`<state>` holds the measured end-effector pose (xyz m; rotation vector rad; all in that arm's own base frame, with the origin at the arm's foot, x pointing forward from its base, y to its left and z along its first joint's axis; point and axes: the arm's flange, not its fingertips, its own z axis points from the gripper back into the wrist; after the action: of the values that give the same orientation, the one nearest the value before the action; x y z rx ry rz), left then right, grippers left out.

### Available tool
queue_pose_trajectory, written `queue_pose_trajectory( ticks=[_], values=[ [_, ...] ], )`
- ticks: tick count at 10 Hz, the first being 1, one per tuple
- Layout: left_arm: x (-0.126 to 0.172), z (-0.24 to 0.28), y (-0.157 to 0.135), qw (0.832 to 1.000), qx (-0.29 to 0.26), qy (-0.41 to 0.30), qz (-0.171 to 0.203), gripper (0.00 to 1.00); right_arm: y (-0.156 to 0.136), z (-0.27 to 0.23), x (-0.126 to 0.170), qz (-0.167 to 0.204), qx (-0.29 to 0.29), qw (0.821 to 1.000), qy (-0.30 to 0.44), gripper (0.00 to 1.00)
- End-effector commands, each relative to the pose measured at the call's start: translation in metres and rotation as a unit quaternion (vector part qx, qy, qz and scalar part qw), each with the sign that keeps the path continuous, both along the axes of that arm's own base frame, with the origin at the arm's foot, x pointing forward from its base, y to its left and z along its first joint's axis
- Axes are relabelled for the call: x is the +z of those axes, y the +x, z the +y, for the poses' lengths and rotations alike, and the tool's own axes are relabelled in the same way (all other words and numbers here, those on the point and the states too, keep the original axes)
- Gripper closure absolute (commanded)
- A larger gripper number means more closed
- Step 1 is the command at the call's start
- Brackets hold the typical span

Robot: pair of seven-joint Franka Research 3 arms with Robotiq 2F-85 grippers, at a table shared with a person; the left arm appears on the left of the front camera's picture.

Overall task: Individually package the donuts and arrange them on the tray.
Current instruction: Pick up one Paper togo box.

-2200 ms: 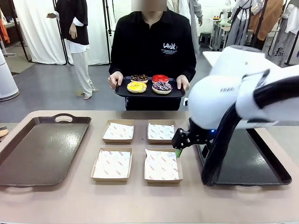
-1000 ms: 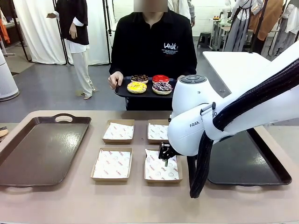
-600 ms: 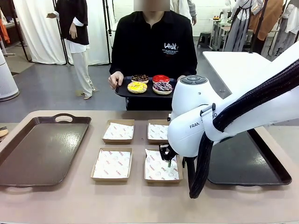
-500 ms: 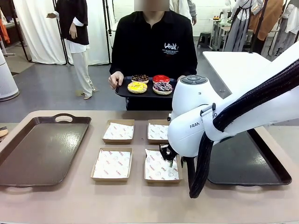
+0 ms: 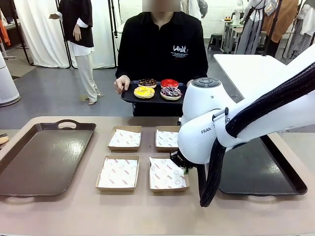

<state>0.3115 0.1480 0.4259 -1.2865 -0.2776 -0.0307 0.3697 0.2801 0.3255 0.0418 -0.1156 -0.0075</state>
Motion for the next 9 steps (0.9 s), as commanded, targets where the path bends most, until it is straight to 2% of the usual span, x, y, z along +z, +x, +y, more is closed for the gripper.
queue_pose_trajectory(
  ticks=[1,3,5,7,9],
  values=[
    [0.001,0.002,-0.001,1.000,-0.002,-0.005,-0.008,0.00,-0.005,0.001,0.009,-0.014,-0.008,1.000,-0.004,1.00],
    [0.001,0.002,-0.001,1.000,-0.002,-0.005,-0.008,0.00,-0.011,0.007,0.065,0.002,0.027,1.000,-0.010,1.00],
    [0.001,0.002,-0.001,1.000,-0.002,-0.005,-0.008,0.00,-0.002,0.016,0.127,-0.008,0.048,0.999,-0.017,1.00],
    [0.001,0.002,-0.001,1.000,-0.002,-0.005,-0.008,0.00,0.030,0.023,0.179,-0.008,0.034,0.999,-0.012,1.00],
    [0.001,0.002,-0.001,1.000,-0.002,-0.005,-0.008,0.00,0.069,0.028,0.204,-0.011,0.017,1.000,-0.012,1.00]
  ],
)
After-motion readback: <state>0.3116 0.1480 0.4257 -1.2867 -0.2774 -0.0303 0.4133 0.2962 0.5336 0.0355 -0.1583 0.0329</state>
